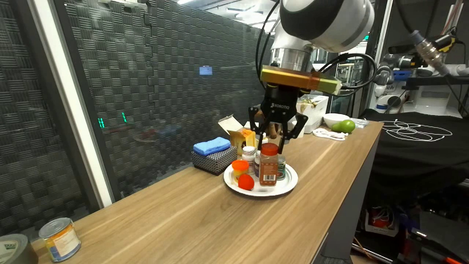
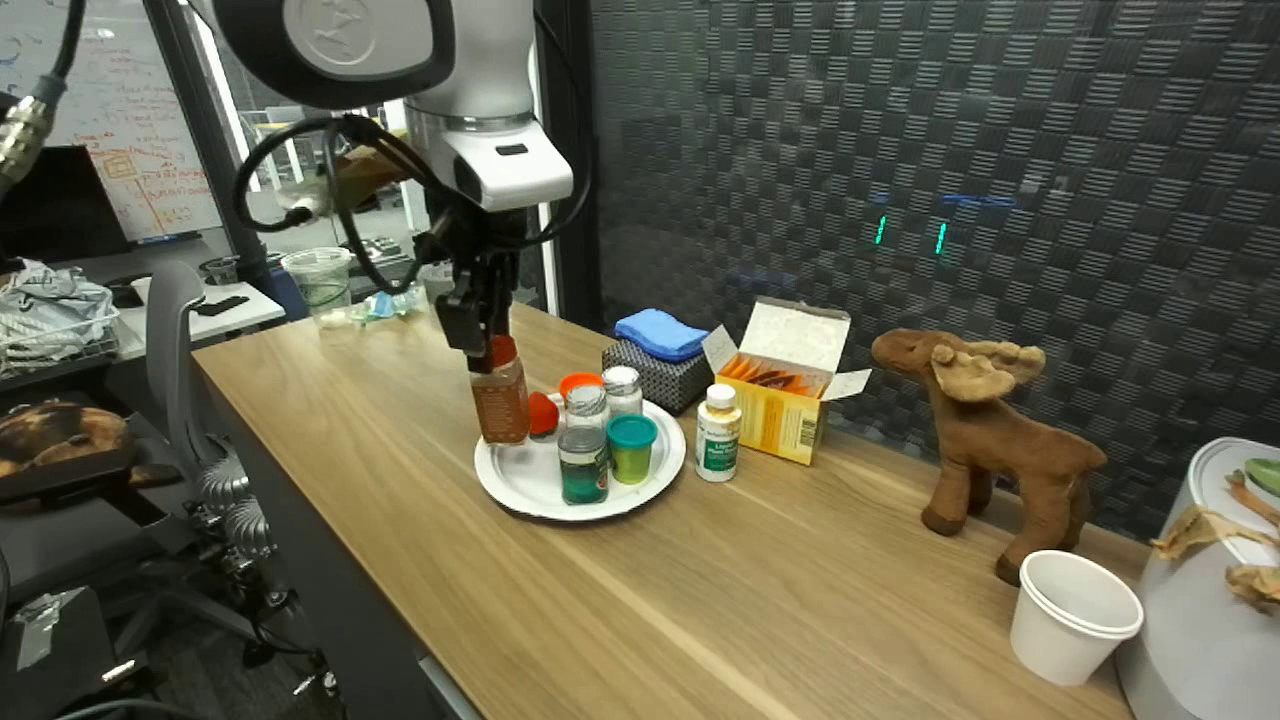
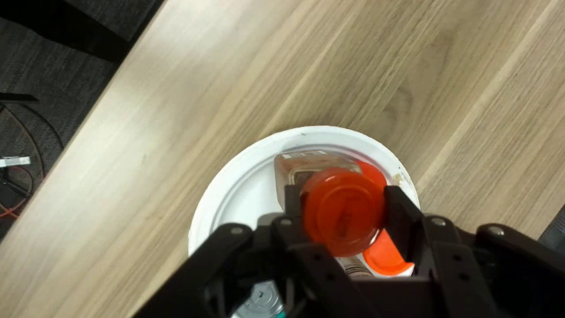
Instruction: Put the bottles and the orange plushy on the table onto the plate
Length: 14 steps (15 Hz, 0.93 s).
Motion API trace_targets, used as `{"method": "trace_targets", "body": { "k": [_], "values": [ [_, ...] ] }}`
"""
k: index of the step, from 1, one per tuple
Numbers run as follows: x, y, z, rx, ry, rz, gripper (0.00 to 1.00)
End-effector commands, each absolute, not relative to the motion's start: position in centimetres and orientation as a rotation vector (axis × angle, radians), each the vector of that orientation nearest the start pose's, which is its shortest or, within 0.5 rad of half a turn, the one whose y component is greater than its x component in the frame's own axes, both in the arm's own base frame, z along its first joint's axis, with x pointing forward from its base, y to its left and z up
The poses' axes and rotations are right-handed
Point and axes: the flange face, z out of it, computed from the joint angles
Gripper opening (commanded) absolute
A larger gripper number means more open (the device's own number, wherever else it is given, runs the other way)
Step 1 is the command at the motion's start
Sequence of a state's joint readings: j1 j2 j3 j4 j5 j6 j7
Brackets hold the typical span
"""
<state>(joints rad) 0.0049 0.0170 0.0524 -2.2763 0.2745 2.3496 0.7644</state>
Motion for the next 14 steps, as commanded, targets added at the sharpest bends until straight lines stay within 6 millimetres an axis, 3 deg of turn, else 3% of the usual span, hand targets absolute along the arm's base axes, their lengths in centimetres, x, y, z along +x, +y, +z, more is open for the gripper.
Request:
{"method": "trace_targets", "body": {
  "k": [1,8,14],
  "values": [
    [54.8,2.7,35.2,-2.621,1.238,0.069,0.25],
    [56.5,1.5,33.0,-2.627,1.227,0.128,0.25],
    [57.6,1.7,32.7,-2.626,1.153,0.196,0.25]
  ]
}}
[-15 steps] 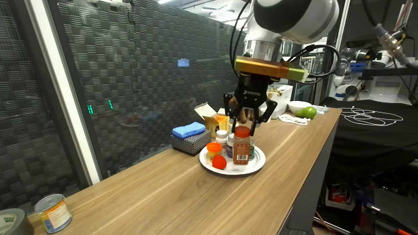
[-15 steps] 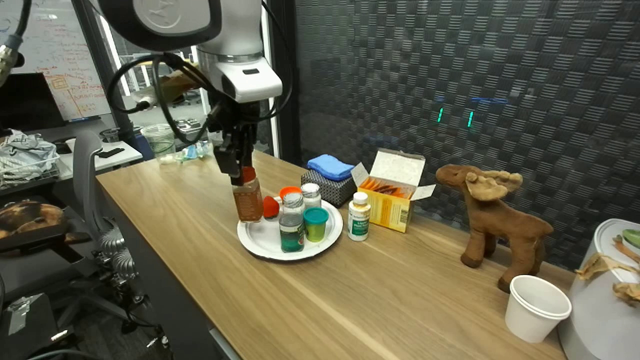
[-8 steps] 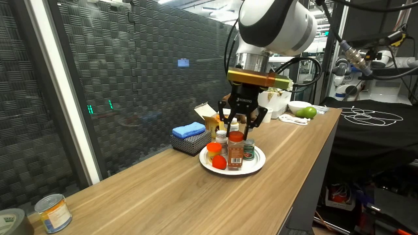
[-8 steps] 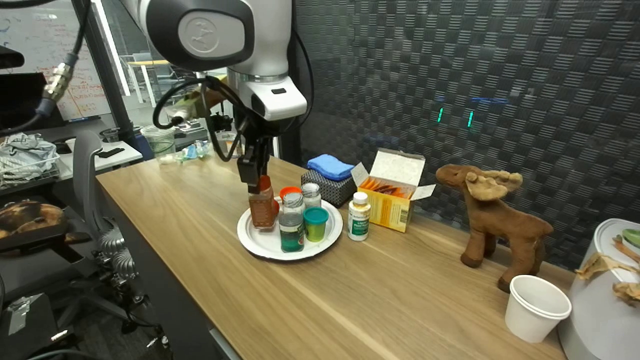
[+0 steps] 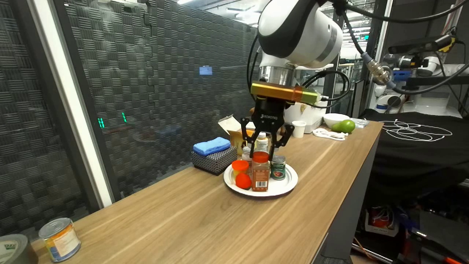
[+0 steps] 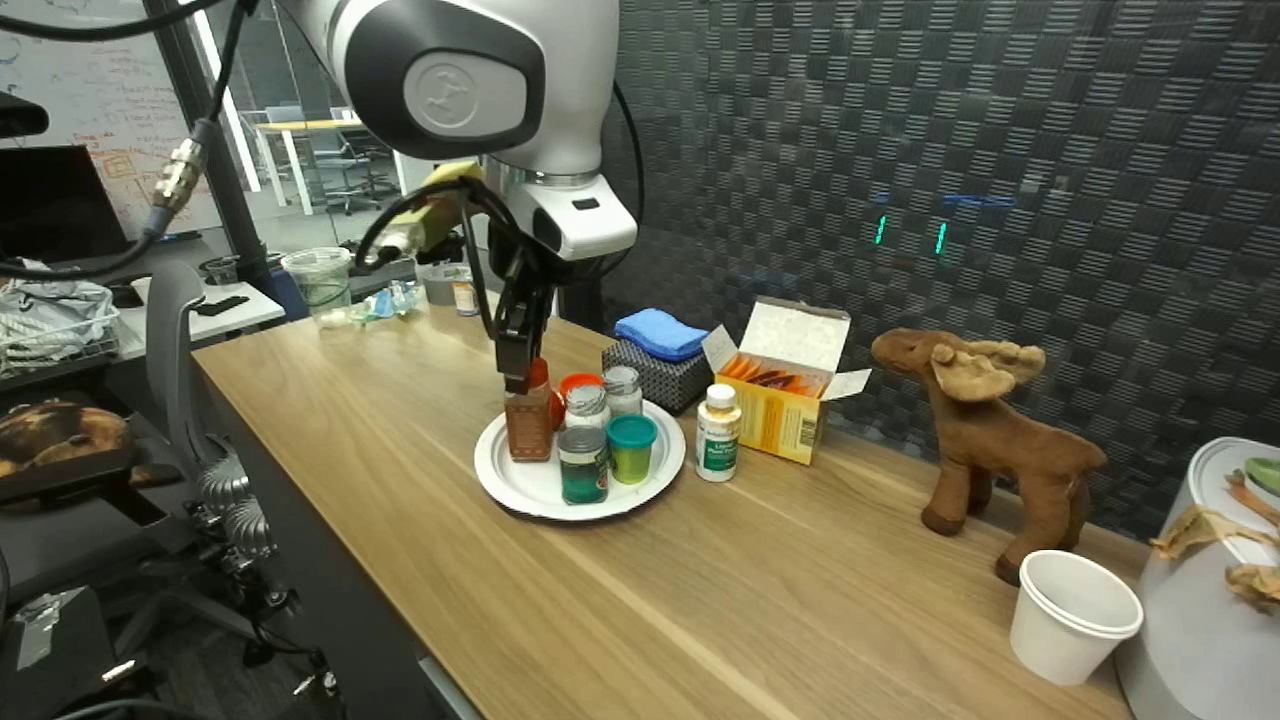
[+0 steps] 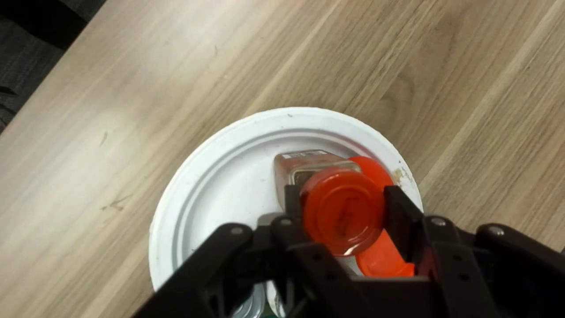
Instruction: Put the bottles and the orange plushy on the table onto the plate
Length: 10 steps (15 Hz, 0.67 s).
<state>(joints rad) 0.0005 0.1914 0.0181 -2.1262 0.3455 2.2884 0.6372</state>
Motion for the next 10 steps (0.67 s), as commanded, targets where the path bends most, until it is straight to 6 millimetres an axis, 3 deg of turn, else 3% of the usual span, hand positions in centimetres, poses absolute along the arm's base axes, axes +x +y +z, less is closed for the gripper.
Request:
{"method": "trace_targets", "body": {
  "k": [1,3,5,8,10],
  "values": [
    [57.6,1.6,32.7,-2.634,1.148,0.211,0.25],
    [57.4,1.3,32.5,-2.654,1.16,0.232,0.76],
    [57.1,0.4,32.9,-2.649,1.202,0.214,0.8],
    [57.2,-1.9,35.0,-2.589,1.257,0.155,1.0],
    [57.7,-3.5,36.6,-2.553,1.304,0.104,1.0]
  ]
}}
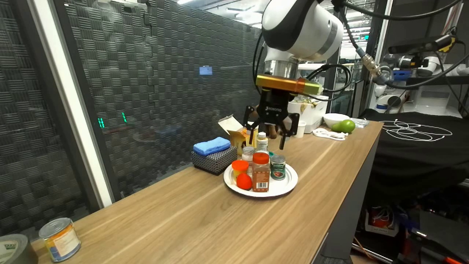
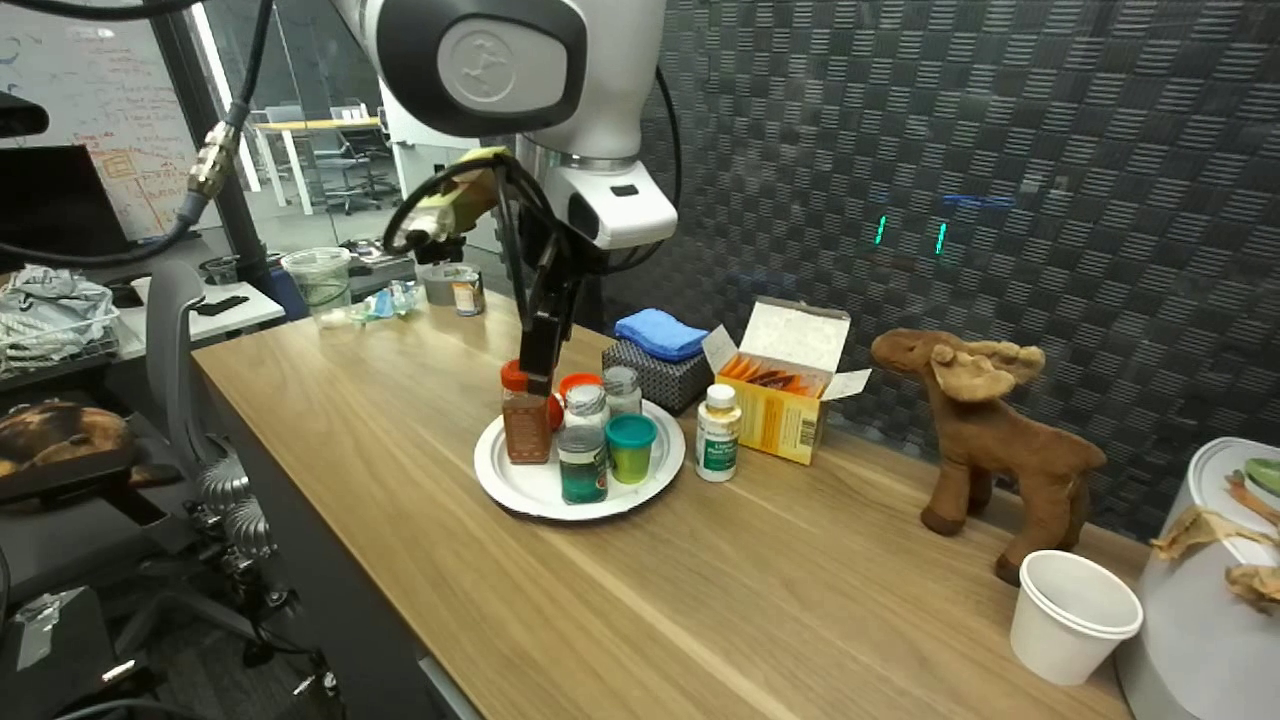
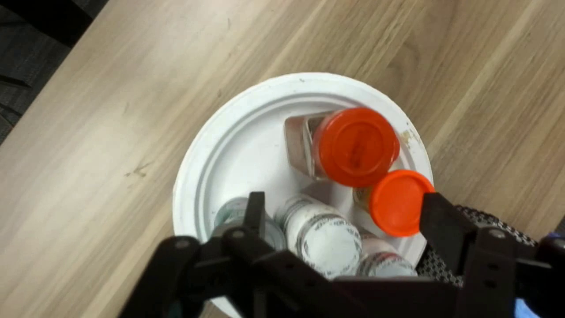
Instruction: Put the bottles and the orange plushy on the table onto the plate
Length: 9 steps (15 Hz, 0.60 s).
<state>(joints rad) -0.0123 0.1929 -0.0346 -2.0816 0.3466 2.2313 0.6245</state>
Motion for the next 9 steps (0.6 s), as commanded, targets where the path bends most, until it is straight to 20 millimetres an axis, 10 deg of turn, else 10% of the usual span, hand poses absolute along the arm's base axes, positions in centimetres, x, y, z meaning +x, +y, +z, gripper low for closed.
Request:
{"method": "trace_targets", "body": {
  "k": [1,9],
  "values": [
    [58.3,-4.6,37.4,-2.54,1.346,0.078,1.0],
    [64.1,-7.1,39.5,-2.541,1.586,0.011,1.0]
  ]
}}
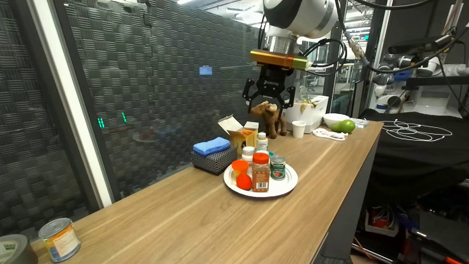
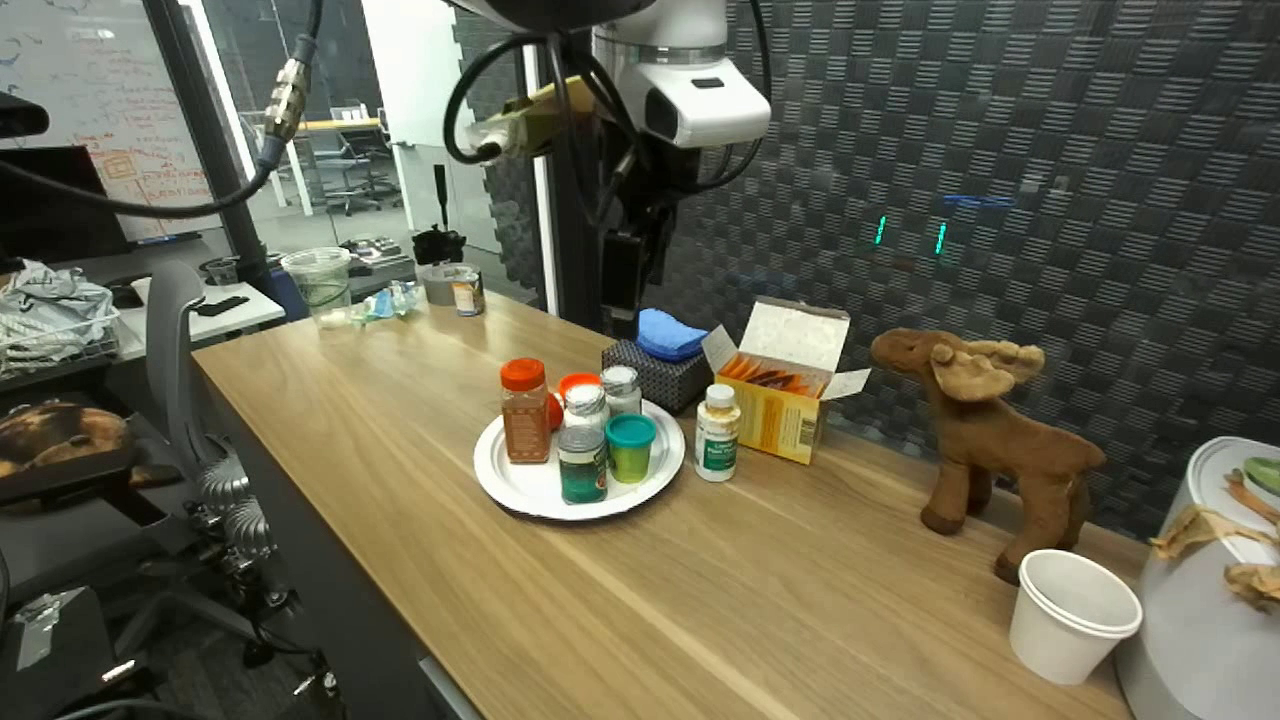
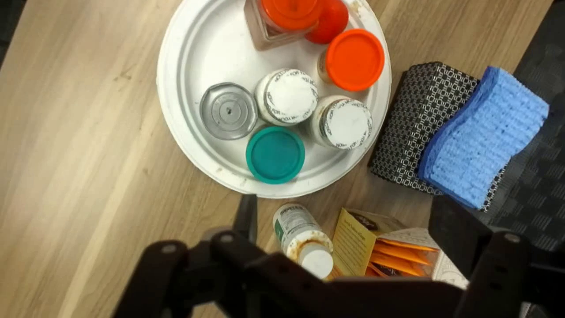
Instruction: Put the bottles and the orange plushy on the table onto the plate
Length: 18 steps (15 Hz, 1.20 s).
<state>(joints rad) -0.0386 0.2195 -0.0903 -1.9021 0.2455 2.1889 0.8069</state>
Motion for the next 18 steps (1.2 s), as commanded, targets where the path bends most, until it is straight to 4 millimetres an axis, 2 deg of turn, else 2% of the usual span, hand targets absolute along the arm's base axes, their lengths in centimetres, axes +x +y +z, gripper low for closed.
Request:
{"method": "trace_targets", "body": {
  "k": [1,4,8,15,18],
  "values": [
    [64.7,-7.1,39.4,-2.542,1.606,0.025,1.0],
    [66.5,-7.5,37.9,-2.53,1.66,0.078,1.0],
    [67.9,-8.7,35.6,-2.481,1.685,0.114,1.0],
    [67.6,-12.2,32.9,-2.375,1.757,0.123,1.0],
    [67.7,-12.9,32.3,-2.359,1.774,0.13,1.0]
  ]
}}
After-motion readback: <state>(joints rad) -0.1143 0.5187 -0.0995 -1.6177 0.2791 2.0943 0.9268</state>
